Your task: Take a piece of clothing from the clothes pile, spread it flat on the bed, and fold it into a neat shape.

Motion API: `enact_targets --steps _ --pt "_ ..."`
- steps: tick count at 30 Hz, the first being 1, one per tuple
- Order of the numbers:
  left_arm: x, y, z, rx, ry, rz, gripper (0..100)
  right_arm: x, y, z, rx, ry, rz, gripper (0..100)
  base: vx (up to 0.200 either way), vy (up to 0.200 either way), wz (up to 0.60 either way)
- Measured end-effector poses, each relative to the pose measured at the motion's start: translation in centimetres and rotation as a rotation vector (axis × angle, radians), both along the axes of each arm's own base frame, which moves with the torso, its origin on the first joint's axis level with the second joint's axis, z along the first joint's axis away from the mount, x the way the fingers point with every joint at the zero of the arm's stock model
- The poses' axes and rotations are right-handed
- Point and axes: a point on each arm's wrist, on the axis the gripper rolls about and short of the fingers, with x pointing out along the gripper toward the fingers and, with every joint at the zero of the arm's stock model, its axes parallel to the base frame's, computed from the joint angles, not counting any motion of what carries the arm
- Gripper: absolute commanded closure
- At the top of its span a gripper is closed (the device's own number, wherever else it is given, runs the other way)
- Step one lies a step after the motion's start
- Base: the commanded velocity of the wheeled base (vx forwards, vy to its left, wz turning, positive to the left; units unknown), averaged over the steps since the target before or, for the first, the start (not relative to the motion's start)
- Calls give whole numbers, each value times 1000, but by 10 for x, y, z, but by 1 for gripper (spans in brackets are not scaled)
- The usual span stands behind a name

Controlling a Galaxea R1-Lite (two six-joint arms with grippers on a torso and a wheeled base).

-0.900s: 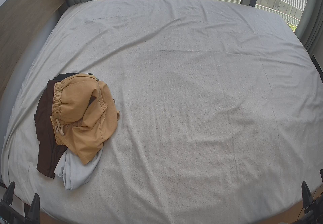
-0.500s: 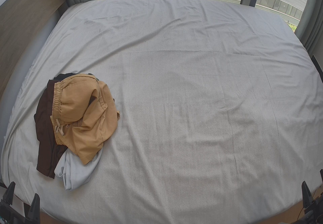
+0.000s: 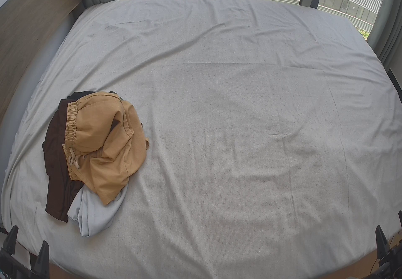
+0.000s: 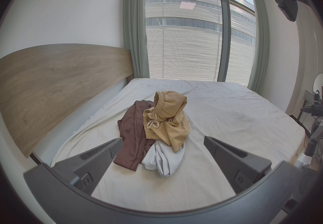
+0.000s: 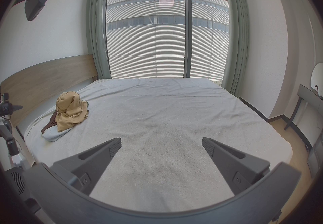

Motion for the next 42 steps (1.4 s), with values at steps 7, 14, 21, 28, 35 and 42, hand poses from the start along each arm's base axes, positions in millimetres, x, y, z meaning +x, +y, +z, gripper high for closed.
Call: enact_targets --steps 7,14,21,28,35,42 --pt "-7 0 36 -1 -140 -4 0 0 0 0 0 0 0 0 0 0 0" --pt "3 0 69 -12 -160 -83 0 0 0 0 -1 0 0 0 0 0 0" --pt "25 -1 87 -33 -122 -140 0 0 0 0 -1 0 0 0 0 0 0" --pt "50 -5 106 -104 -82 -201 0 0 0 0 0 0 0 0 0 0 0" --pt "81 -13 127 -169 -2 -307 0 0 0 0 0 0 1 0 0 0 0" --pt "119 -20 147 -183 45 -359 0 0 0 0 0 0 1 0 0 0 0"
